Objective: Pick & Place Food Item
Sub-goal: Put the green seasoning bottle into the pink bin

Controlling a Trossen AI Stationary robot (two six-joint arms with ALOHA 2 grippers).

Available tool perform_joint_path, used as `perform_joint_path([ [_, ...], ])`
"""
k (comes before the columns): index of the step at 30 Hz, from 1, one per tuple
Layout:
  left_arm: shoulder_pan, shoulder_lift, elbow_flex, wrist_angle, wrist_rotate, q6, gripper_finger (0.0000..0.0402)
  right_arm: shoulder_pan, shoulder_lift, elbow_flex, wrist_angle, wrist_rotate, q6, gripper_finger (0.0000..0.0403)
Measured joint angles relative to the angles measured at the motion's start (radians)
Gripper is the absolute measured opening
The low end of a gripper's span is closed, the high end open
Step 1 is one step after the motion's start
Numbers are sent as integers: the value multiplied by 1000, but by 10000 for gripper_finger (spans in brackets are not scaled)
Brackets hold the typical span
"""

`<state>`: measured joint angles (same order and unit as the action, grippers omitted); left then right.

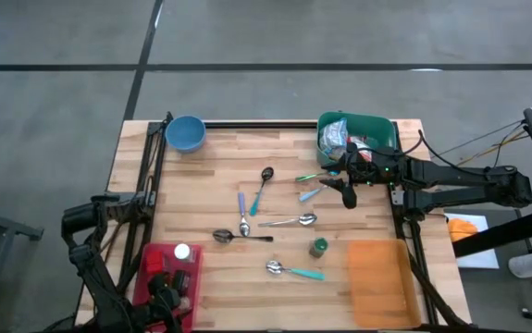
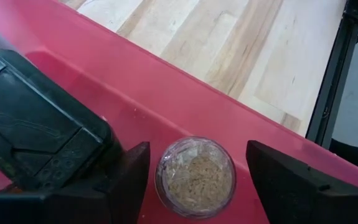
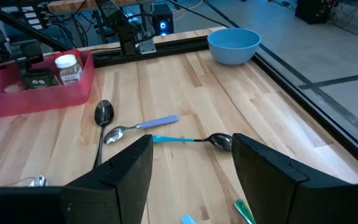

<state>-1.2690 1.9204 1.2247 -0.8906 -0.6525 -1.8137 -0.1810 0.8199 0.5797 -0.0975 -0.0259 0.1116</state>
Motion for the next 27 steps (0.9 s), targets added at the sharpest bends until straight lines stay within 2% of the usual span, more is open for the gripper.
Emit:
perform_joint_path([
  [16, 3, -125, 2, 5, 14, 6, 269, 0, 0, 0, 0, 0, 0, 214],
  [23, 4, -216, 8, 10, -83, 19, 269, 0, 0, 0, 0, 0, 0, 214],
  [27, 8, -258, 8, 20, -158, 77, 269, 0, 0, 0, 0, 0, 0, 214],
])
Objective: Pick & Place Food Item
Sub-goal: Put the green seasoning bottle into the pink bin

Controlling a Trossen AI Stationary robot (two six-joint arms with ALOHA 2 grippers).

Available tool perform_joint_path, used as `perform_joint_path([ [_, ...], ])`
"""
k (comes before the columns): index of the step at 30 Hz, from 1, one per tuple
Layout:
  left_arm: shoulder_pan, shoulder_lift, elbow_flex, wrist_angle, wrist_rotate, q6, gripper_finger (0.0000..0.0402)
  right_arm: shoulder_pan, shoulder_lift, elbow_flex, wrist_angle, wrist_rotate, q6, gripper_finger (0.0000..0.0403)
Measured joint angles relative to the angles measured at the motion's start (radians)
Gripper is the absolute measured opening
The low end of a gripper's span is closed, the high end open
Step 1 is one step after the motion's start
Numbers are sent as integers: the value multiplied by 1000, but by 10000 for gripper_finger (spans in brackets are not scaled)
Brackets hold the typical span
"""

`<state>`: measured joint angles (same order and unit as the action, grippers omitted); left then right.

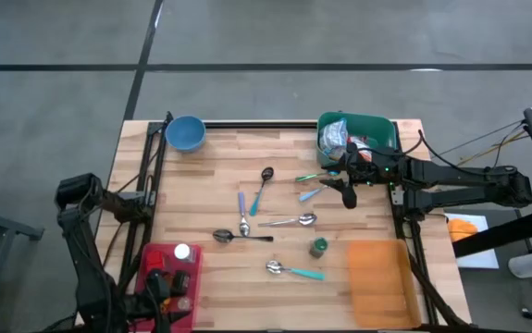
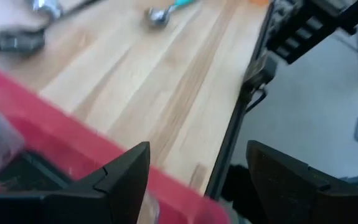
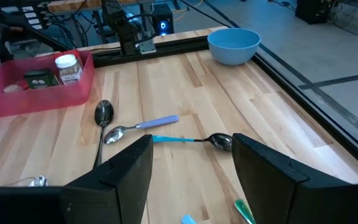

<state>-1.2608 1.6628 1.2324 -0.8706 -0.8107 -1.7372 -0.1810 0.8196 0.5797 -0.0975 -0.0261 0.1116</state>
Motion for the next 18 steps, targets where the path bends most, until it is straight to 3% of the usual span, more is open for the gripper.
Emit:
perform_joint_path([
  [11, 118, -35, 0, 28, -109, 260, 269, 0, 0, 0, 0, 0, 0, 214],
  [18, 249, -35, -11, 174, -180, 678, 269, 0, 0, 0, 0, 0, 0, 214],
])
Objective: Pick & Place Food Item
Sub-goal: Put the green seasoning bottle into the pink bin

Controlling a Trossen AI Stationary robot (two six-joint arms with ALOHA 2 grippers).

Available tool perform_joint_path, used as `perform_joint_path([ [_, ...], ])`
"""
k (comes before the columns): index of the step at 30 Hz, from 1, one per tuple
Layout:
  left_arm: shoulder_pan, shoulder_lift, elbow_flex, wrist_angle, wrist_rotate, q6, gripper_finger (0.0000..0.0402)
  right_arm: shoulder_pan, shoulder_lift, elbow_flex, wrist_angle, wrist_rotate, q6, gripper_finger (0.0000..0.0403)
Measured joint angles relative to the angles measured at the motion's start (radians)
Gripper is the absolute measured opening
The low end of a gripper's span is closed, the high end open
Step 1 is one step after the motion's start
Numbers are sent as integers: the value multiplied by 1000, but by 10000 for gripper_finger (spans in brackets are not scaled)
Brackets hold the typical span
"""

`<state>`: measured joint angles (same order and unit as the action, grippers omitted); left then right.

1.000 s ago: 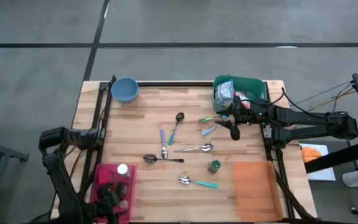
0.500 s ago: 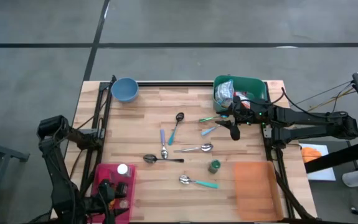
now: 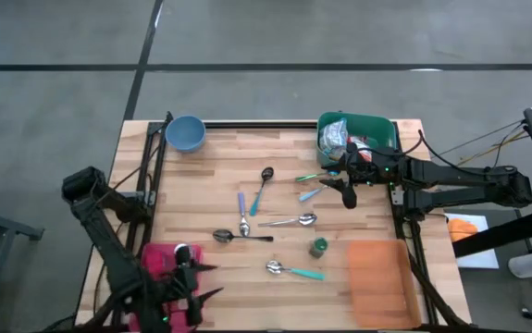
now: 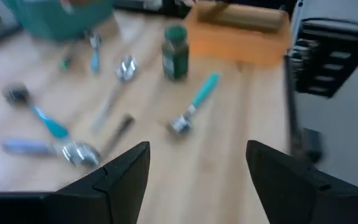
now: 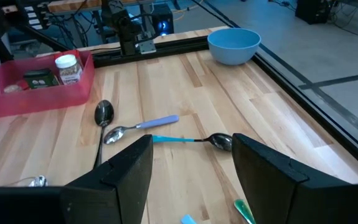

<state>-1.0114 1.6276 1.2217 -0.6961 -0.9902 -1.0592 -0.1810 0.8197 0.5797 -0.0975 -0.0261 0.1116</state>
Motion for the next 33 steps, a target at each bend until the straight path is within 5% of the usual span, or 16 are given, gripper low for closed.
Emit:
perform_joint_path([
  [7, 145, 0, -113, 307, -79, 287, 269, 0, 0, 0, 0, 0, 0, 214],
  [13, 242, 0, -245, 799, 69, 717, 269, 0, 0, 0, 0, 0, 0, 214],
  [17, 303, 0, -329, 1037, 194, 871, 269, 0, 0, 0, 0, 0, 0, 214],
  [25, 383, -20, -379, 1045, 248, 873, 269, 0, 0, 0, 0, 0, 0, 214],
  [33, 453, -197, -378, 960, 385, 993, 269, 0, 0, 0, 0, 0, 0, 214],
])
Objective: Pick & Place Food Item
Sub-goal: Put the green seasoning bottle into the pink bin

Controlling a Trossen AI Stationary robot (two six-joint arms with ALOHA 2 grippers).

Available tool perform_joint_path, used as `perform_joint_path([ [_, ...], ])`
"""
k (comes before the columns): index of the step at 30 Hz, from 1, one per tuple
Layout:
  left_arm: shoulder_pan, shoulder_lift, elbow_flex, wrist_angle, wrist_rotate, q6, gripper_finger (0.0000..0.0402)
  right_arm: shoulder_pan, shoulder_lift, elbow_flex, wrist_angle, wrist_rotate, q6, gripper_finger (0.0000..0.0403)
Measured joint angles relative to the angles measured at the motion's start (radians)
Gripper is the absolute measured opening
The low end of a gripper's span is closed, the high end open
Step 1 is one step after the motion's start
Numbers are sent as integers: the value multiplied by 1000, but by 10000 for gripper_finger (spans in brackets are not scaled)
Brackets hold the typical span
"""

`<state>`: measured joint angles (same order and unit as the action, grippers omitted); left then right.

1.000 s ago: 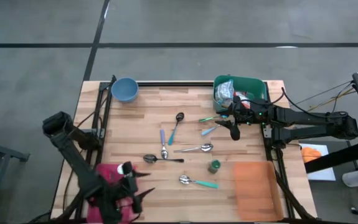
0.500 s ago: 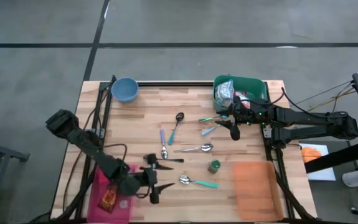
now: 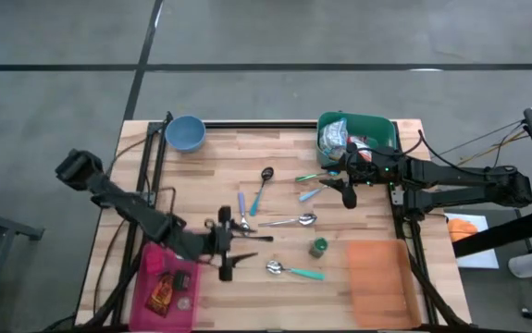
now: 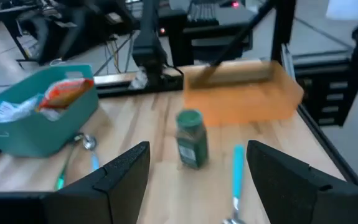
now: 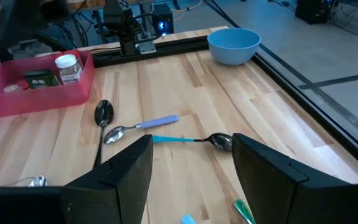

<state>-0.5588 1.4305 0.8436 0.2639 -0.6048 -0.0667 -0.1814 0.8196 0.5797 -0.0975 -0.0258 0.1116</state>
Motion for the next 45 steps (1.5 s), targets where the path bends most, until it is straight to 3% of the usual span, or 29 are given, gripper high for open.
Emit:
perform_joint_path([
  [8, 199, -143, 7, -77, 187, 184, 269, 0, 0, 0, 0, 0, 0, 214],
  [10, 292, -184, 23, -112, 294, 164, 269, 0, 0, 0, 3, 0, 0, 214],
  [14, 487, -239, 13, -166, 603, 82, 269, 0, 0, 0, 7, 0, 0, 214],
  [16, 548, -241, -5, -191, 688, 59, 269, 0, 0, 0, 4, 0, 20, 214],
  [22, 576, -236, -61, -192, 668, 62, 269, 0, 0, 0, 10, 0, 171, 214],
  [45, 577, -236, -63, -190, 623, 66, 269, 0, 1, 0, 7, 0, 131, 214],
])
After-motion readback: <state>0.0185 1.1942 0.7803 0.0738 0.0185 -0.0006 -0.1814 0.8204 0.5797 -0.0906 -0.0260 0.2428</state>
